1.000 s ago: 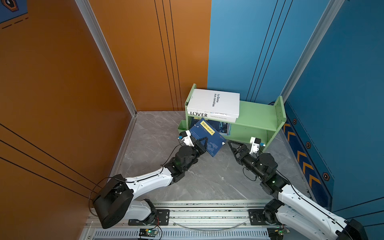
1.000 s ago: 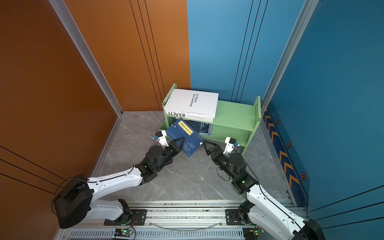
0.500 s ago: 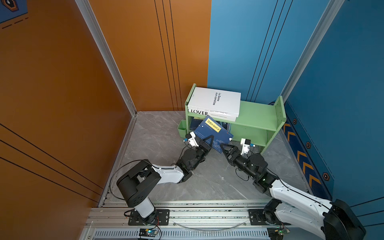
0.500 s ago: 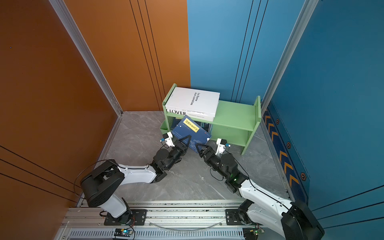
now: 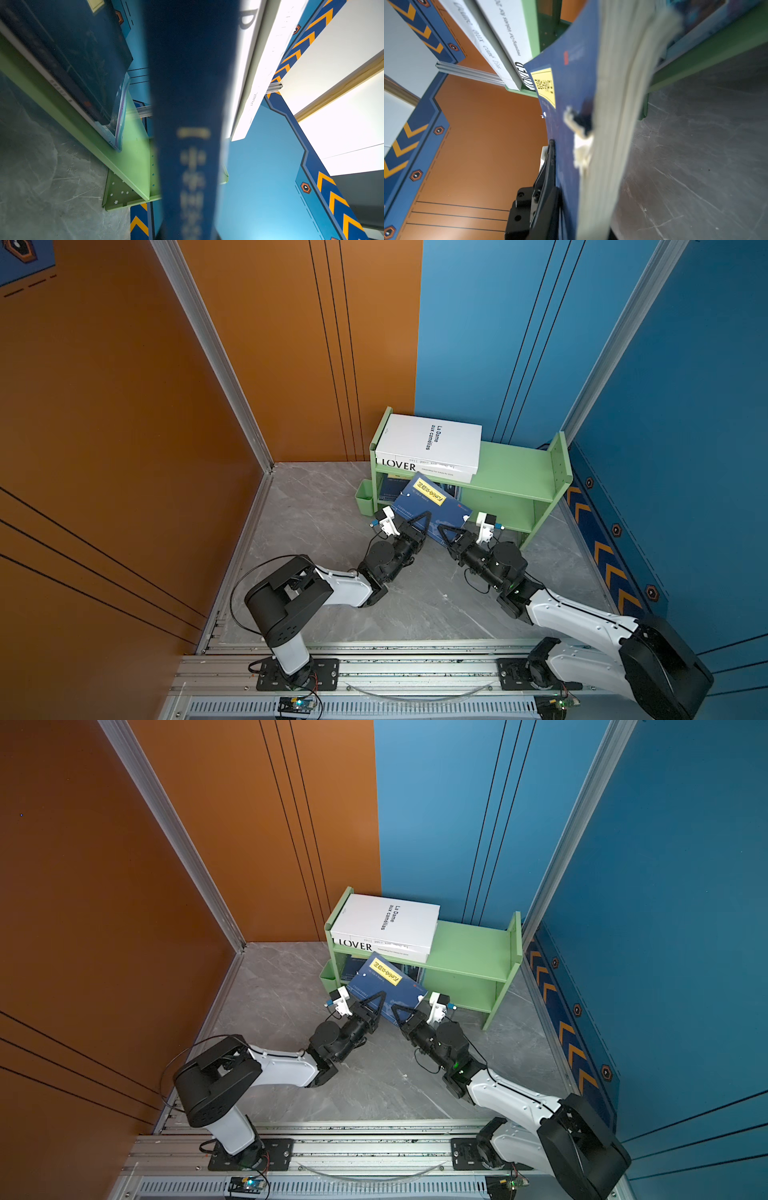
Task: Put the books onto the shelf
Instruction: 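Insert the paperback upright into the shelf's lower tier with both grippers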
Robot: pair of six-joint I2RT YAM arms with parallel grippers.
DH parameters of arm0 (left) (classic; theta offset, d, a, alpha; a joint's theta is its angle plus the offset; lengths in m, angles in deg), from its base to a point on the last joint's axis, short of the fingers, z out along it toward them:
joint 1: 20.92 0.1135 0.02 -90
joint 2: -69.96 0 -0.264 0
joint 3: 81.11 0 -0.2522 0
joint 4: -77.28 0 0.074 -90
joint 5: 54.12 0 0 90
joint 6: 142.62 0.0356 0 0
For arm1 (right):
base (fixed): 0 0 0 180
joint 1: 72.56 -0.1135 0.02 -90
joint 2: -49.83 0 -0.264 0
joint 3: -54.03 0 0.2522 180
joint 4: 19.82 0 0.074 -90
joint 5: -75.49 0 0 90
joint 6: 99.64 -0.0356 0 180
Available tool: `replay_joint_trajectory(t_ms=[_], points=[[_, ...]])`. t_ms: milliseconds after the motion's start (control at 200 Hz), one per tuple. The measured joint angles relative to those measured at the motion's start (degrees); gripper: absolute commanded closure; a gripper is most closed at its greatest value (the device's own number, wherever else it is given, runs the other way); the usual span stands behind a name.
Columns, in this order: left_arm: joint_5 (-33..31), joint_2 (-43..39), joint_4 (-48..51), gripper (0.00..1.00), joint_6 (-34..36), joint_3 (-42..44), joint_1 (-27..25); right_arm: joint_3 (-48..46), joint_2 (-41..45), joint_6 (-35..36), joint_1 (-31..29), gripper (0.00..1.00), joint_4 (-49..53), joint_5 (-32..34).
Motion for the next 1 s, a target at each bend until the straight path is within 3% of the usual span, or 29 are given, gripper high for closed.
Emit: replay_joint_trajectory(t_ms=[65,230,391,491,561,586,781,1001], points=[[0.02,0.26,-0.02,0.88,-0.61,0.00,0.04,0.00,0.00,0.02,0.02,0.83,0.20,0.00],[0.39,0.07,-0.24,0.55,-0.61,0.63,0.52,0.04,0.96,0.07,1.18,0.84,1.73,-0.90],[1.38,-4.81,1.99,0.27,0.26,6.29,3.08,0.63,3.69,1.31,5.77,0.85,8.26,-6.56],[4.79,-12.37,8.72,0.20,1.64,9.77,8.02,1.22,6.51,2.60,9.68,0.86,12.96,-11.32],[8.57,-19.41,18.60,0.15,4.61,9.86,12.28,1.27,9.38,3.78,12.39,0.86,16.02,-14.21],[9.66,-22.01,22.82,0.08,5.60,9.49,13.62,1.27,10.36,4.15,13.22,0.86,17.14,-15.02],[16.52,-36.76,55.08,0.07,18.88,0.61,16.59,1.27,15.41,5.66,17.33,0.87,21.94,-18.99],[26.73,-36.70,61.33,0.12,20.85,1.36,20.87,1.20,15.72,5.35,18.03,0.87,22.01,-21.33]])
